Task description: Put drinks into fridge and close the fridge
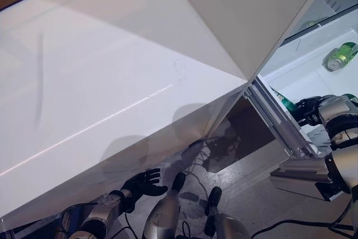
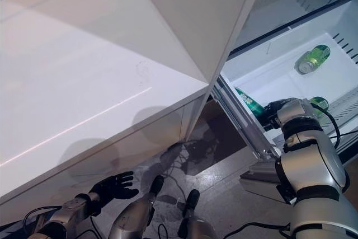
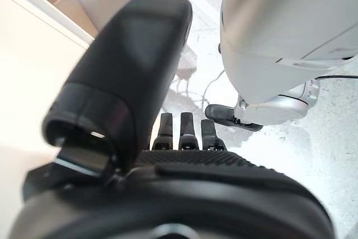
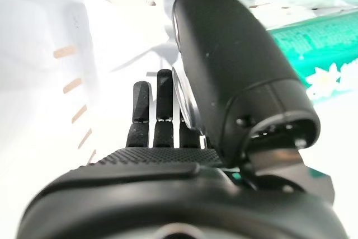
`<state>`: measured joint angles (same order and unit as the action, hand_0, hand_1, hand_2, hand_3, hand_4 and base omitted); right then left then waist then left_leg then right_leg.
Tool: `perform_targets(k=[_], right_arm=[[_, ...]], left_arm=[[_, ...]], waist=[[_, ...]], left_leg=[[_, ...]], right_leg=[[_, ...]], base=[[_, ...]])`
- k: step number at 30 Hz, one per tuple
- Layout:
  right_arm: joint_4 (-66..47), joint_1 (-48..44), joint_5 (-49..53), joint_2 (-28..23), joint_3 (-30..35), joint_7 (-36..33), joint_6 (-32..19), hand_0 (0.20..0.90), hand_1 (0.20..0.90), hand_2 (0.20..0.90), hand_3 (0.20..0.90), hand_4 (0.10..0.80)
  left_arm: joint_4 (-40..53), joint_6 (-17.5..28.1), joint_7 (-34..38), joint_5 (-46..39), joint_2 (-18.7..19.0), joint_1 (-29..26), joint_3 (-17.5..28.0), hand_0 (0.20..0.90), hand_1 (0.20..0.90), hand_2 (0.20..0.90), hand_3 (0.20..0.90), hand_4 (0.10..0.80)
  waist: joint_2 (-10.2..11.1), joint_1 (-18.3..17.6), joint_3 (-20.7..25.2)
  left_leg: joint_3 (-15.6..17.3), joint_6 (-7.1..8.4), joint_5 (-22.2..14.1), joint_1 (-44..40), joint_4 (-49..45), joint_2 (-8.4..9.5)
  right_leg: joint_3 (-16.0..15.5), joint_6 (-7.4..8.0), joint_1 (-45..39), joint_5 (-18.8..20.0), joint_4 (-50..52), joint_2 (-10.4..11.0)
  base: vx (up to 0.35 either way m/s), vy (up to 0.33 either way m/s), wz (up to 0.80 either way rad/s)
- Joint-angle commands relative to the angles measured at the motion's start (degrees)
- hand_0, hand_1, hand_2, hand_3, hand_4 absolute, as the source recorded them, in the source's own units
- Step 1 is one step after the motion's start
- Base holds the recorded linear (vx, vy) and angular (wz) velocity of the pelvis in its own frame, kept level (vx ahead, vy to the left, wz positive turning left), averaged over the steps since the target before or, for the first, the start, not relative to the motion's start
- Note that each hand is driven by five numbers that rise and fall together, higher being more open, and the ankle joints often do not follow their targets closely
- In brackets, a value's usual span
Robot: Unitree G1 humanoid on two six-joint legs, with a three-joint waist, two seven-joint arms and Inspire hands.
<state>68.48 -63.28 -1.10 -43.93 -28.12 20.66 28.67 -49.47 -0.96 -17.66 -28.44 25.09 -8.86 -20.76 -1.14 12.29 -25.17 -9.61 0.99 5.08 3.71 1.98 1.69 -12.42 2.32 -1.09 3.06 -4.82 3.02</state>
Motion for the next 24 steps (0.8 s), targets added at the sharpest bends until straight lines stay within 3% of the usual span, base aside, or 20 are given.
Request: perform_targets(k=[1, 8, 18, 22, 24], right_arm=[[-9.1, -8.1, -4.5, -5.4, -6.1, -7.7, -5.5, 0.900, 0.900, 0.900, 0.900, 0.800], [-27.3, -3.5, -2.6, -14.6, -4.9, -5.9, -4.9, 0.900, 0.900, 0.900, 0.900, 0.800], [-40.5, 7.7, 5.5, -24.6, 7.7, -3.1, -8.1, 0.900, 0.900, 0.900, 0.900, 0.800], [-46.3, 13.5, 15.3, -25.7, 15.5, -8.9, -11.5, 0.900, 0.900, 0.900, 0.900, 0.800], [-48.8, 17.7, 23.6, -24.5, 21.8, -17.8, -15.9, 0.900, 0.900, 0.900, 0.900, 0.800]], left_arm=[[2.0, 1.8, 0.7, -1.4, 0.1, 1.5, 0.1, 0.900, 0.900, 0.900, 0.900, 0.800], [2.7, 0.6, 1.5, -0.8, 0.9, 4.3, 3.1, 0.900, 0.900, 0.900, 0.900, 0.800], [-4.1, -0.6, 2.3, 2.1, -0.3, 6.4, 7.9, 0.900, 0.900, 0.900, 0.900, 0.800], [-7.4, -0.2, 1.9, 3.5, -1.2, 6.4, 9.1, 0.900, 0.900, 0.900, 0.900, 0.800], [-9.0, 0.3, 1.4, 4.4, -1.8, 6.6, 9.4, 0.900, 0.900, 0.900, 0.900, 0.800]], waist=[[1.0, -0.4, 1.8], [3.2, -3.6, 3.6], [5.9, -9.1, 9.7], [6.1, -11.3, 12.3], [6.0, -12.2, 13.7]], left_leg=[[2.8, -1.16, -2.6, 2.8, -4.2, 1.37], [4.6, -1.39, -3.0, 0.6, -3.0, 0.85], [8.1, -1.76, -4.2, -4.1, -0.5, 0.43], [9.8, -2.01, -5.4, -5.5, -0.9, 0.34], [10.6, -2.22, -6.3, -6.2, -1.4, 0.36]], right_leg=[[1.1, -2.27, 5.6, -3.3, 10.1, -1.2], [3.5, -1.70, 4.8, -3.0, 10.0, -1.6], [7.2, -0.52, 2.4, -2.6, 8.4, -2.2], [9.0, -0.17, 1.5, -2.8, 8.1, -2.3], [9.9, -0.03, 0.9, -3.0, 8.0, -2.3]], base=[[-0.014, 0.025, -0.06], [0.005, 0.020, -0.08], [0.024, 0.007, -0.22], [0.028, 0.023, -0.34], [0.056, 0.008, -0.23]])
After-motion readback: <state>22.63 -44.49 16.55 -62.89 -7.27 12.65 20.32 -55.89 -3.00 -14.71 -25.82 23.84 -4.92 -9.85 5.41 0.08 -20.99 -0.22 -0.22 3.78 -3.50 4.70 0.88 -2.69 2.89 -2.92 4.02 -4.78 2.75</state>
